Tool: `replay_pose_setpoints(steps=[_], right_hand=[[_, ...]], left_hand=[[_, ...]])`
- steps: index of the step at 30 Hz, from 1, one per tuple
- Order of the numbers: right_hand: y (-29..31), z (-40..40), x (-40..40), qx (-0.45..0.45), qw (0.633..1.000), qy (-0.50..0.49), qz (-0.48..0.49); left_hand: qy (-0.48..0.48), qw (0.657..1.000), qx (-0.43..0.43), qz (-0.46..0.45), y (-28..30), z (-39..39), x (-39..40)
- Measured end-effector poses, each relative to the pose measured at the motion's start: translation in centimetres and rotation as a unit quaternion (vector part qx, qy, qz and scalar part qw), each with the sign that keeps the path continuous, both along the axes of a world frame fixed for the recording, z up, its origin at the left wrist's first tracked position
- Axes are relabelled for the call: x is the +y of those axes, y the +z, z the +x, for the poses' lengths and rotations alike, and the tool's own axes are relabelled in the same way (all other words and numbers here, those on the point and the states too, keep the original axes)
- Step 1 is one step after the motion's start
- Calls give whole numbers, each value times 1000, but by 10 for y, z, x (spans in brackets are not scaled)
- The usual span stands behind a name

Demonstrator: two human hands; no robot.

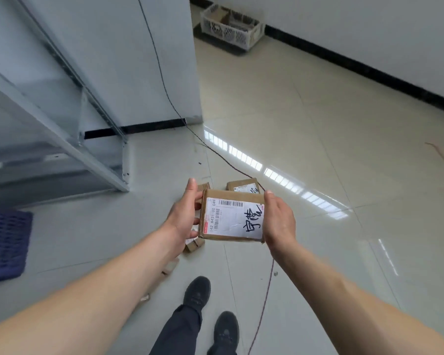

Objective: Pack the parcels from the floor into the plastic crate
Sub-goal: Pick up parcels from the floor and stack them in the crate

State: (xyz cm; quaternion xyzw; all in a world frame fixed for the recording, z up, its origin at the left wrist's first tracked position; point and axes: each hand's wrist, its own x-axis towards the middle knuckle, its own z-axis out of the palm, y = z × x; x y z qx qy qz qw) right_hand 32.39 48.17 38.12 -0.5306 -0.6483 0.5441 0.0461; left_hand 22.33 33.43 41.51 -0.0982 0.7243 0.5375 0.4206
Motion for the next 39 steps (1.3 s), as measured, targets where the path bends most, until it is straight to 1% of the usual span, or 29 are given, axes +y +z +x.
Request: replay_pose_setpoints(steps=[5,9,17,21,25,29,32,34,39], right_hand=[[68,-25,-53,21,996,84,25],[114,-49,-104,36,985,155,59],[173,-91,-243,93,965,235,63],[192,-112,-331,108,957,262,64],[196,-137,-417,109,949,289,60],[201,-161,-498,133,940,312,44],[205,-180,-546,141,931,333,49],[205,-192,-574,139,928,343,54],[201,-225,-631,132,914,379,54]], left_hand=[[73,997,25,28,63,1,-72],[124,991,36,42,100,-5,-131],[183,979,75,48,150,-23,-278],[199,975,82,55,168,-34,-371],[208,973,85,55,181,-45,-464],[225,969,83,57,190,-55,-546],[255,963,78,47,194,-63,-596],[271,957,84,61,196,-68,-623],[306,946,86,69,200,-84,-672]])
